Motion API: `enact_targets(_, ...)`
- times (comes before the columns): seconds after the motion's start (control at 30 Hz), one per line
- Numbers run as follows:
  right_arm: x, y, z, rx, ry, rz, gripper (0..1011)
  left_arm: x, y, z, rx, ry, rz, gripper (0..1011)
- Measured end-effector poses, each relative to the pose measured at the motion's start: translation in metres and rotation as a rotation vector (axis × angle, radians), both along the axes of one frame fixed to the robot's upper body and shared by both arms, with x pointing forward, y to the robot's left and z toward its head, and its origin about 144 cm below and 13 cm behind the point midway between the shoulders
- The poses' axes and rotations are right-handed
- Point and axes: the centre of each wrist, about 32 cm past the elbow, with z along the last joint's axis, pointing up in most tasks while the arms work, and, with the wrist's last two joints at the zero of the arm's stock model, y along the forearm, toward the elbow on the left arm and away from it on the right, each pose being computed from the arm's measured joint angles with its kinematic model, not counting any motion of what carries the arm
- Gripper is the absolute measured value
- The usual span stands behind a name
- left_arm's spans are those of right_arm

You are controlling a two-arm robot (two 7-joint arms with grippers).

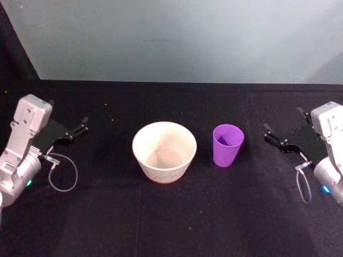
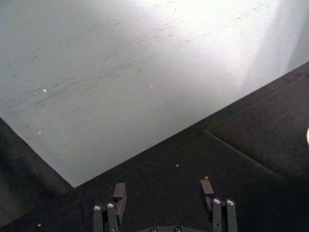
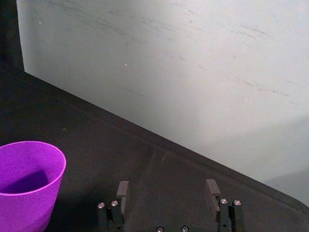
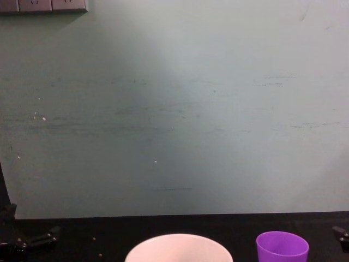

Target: Pick up the cup and pour the mung beans from the cup into the bowl.

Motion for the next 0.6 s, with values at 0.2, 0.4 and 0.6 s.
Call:
enact_targets(0.2, 0.0000, 0.0000, 0.0000, 0.000, 0.000, 0.000, 1002, 0.0000, 0.0000, 0.0000, 0.000, 0.000, 0.000, 1000)
enact_targets(0.4, 0.0000, 0.0000, 0.0000, 0.000, 0.000, 0.000, 1002, 0.0000, 0.0000, 0.0000, 0.000, 0.000, 0.000, 1000)
enact_targets(0.6, 0.0000, 0.0000, 0.0000, 0.000, 0.000, 0.000, 1002, 0.0000, 0.0000, 0.0000, 0.000, 0.000, 0.000, 1000)
